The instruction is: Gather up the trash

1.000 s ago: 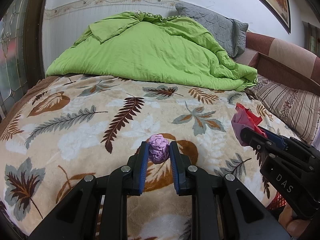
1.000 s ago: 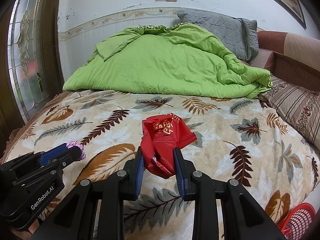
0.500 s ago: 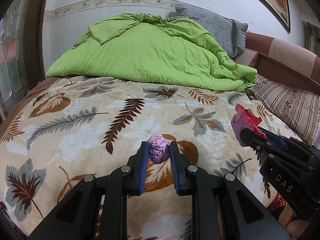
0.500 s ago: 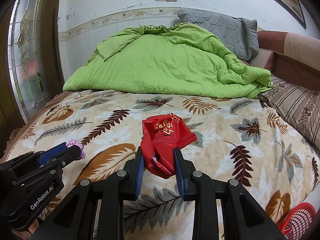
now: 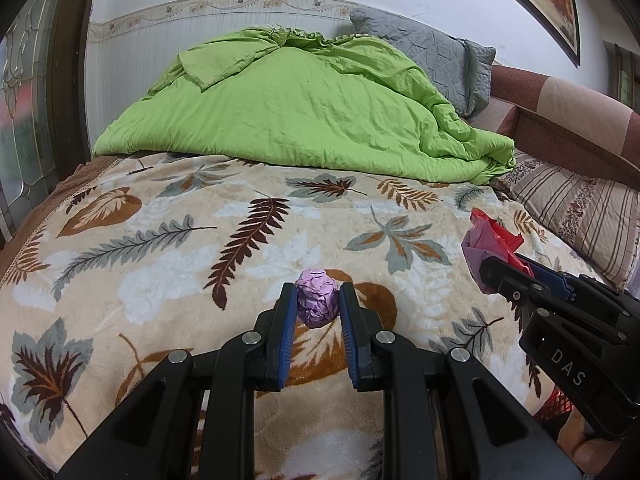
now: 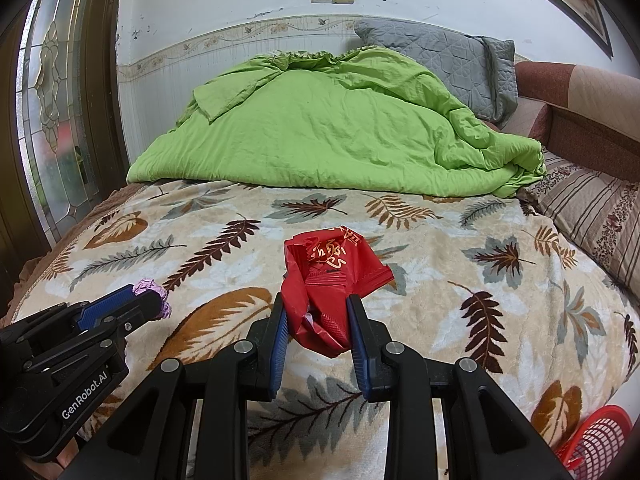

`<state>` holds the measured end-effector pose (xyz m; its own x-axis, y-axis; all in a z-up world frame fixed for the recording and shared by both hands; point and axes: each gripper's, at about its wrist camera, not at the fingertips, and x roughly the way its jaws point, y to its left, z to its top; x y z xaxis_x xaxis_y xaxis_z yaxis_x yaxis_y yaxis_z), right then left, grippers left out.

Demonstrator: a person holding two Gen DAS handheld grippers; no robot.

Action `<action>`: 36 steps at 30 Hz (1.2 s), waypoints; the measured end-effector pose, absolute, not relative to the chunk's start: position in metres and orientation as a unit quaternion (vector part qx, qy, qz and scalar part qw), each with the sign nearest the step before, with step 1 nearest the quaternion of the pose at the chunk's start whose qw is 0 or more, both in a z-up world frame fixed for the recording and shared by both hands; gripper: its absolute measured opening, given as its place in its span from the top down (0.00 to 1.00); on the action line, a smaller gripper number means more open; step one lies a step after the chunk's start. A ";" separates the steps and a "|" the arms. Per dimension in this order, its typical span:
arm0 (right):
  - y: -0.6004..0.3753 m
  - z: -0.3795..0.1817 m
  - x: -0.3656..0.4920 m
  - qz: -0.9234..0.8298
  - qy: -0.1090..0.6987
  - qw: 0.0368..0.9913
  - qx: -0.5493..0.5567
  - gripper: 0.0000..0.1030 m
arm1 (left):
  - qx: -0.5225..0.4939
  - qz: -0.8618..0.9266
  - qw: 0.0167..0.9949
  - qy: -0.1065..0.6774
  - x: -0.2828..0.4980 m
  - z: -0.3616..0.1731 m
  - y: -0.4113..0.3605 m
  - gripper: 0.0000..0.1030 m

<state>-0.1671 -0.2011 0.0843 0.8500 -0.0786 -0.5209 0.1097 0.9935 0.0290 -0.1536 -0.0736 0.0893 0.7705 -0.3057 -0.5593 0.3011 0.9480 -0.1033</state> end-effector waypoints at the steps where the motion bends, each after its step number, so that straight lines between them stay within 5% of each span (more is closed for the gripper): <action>1: -0.201 0.084 -0.167 -0.049 0.269 0.961 0.029 0.71 | -0.004 -0.161 0.941 0.298 -0.153 0.089 -0.073 0.80; 36: -0.243 0.115 -0.217 -0.049 0.250 0.961 0.104 0.71 | -0.018 -0.225 0.930 0.290 -0.174 0.116 -0.095 0.80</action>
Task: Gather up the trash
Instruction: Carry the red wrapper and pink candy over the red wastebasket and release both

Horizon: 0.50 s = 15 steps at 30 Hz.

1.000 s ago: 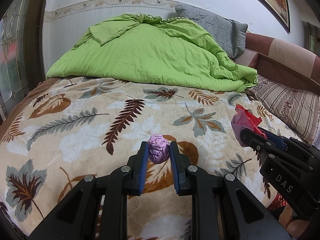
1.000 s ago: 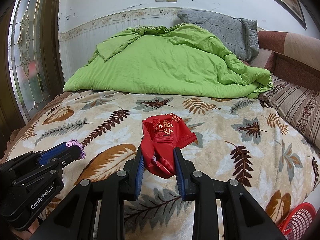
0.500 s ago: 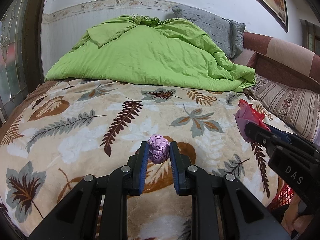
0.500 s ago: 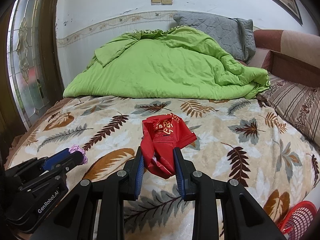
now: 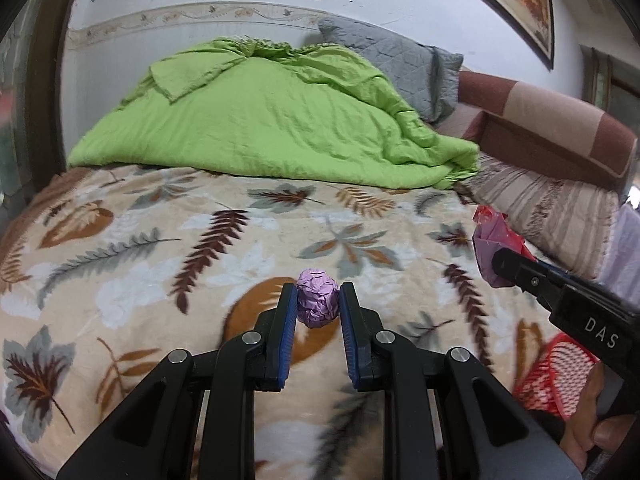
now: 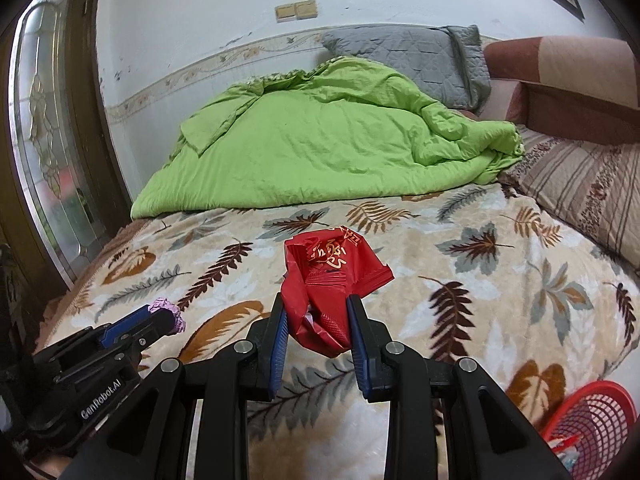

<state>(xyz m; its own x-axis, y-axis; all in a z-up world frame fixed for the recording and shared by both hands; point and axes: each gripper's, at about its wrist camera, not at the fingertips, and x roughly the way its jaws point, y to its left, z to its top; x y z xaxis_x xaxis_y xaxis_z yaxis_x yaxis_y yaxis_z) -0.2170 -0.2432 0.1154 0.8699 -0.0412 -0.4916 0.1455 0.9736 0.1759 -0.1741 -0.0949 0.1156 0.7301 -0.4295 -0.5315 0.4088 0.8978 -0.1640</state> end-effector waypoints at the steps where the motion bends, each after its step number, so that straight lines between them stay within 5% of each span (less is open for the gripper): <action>1: -0.248 0.118 -0.223 -0.049 0.249 0.961 0.109 0.71 | -0.020 -0.233 0.928 0.291 -0.178 0.118 -0.098 0.80; 15: -0.366 0.127 -0.375 -0.148 0.247 0.939 0.190 0.71 | 0.015 -0.436 0.847 0.303 -0.258 0.151 -0.224 0.80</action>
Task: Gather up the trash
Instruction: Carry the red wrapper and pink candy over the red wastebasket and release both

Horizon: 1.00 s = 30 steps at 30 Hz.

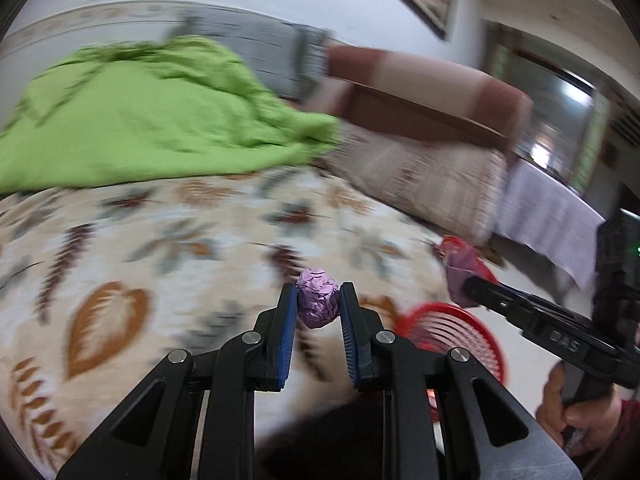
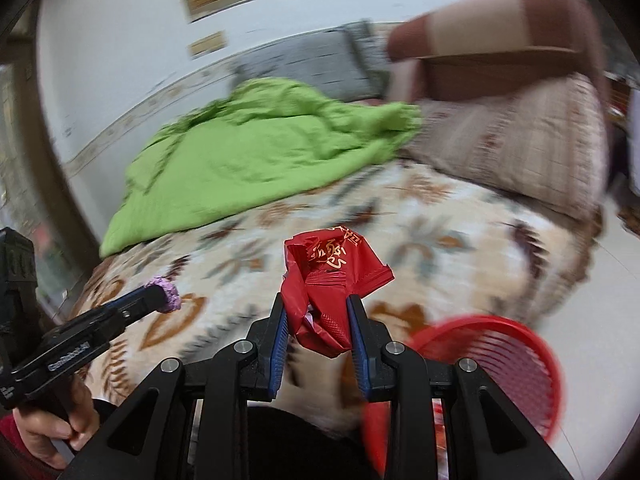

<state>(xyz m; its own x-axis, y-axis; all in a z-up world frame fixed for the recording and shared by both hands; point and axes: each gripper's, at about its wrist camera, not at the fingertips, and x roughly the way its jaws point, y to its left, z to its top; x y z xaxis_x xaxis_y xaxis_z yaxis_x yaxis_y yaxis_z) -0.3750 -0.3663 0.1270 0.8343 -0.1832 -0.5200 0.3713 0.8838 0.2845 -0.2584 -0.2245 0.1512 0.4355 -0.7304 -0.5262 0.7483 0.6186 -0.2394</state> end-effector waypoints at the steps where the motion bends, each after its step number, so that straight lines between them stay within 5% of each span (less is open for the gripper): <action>1: -0.377 0.126 -0.390 -0.164 0.248 0.934 0.196 0.71 | 0.020 -0.452 0.837 0.306 -0.266 0.152 -0.237 0.80; 12: -0.444 0.086 -0.463 -0.262 0.286 0.888 0.247 0.69 | 0.089 -0.554 0.745 0.362 -0.328 0.117 -0.359 0.80; 16: -0.453 0.069 -0.464 -0.274 0.304 0.875 0.260 0.60 | 0.108 -0.565 0.713 0.401 -0.326 0.098 -0.380 0.78; 21: -0.452 0.073 -0.466 -0.276 0.305 0.874 0.259 0.52 | 0.099 -0.553 0.726 0.396 -0.322 0.100 -0.368 0.57; 24: -0.443 0.080 -0.464 -0.278 0.306 0.874 0.254 0.41 | 0.091 -0.545 0.742 0.380 -0.320 0.111 -0.355 0.51; 28: -0.420 0.093 -0.458 -0.319 0.315 0.867 0.217 0.19 | 0.088 -0.518 0.778 0.344 -0.320 0.128 -0.325 0.26; 30: -0.405 0.099 -0.455 -0.346 0.322 0.862 0.183 0.14 | 0.084 -0.506 0.792 0.330 -0.319 0.134 -0.308 0.24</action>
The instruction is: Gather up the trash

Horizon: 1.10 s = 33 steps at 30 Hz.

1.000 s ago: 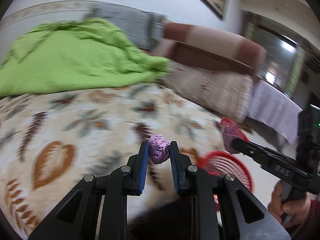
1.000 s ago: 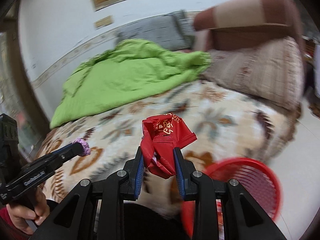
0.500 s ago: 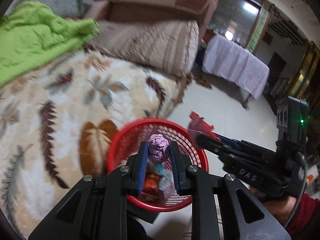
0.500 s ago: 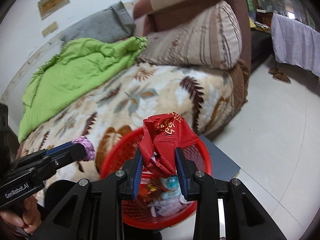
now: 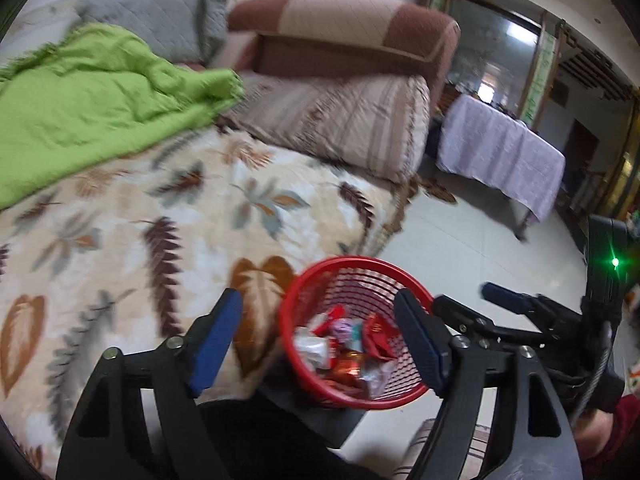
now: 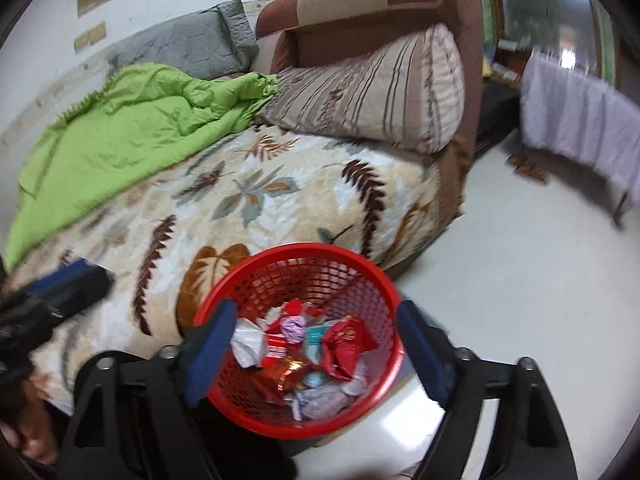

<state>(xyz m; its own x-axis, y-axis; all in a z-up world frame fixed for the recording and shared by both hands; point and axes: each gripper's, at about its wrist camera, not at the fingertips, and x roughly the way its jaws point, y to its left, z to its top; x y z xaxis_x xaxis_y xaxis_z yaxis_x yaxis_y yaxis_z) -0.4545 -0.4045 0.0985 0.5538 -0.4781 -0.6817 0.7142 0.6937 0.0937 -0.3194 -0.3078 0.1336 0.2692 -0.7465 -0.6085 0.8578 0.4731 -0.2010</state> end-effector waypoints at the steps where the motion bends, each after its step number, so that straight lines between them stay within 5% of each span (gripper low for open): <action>1: -0.399 0.100 -0.454 -0.355 0.323 0.861 0.171 0.11 | 0.087 -0.499 0.801 0.321 -0.320 0.137 -0.298 0.22; 8: -0.359 0.113 -0.458 -0.369 0.308 0.867 0.132 0.04 | 0.110 -0.405 0.869 0.262 -0.331 0.150 -0.240 0.03; 33: -0.344 0.116 -0.448 -0.364 0.309 0.871 0.119 0.04 | 0.167 -0.314 0.906 0.227 -0.337 0.147 -0.233 0.02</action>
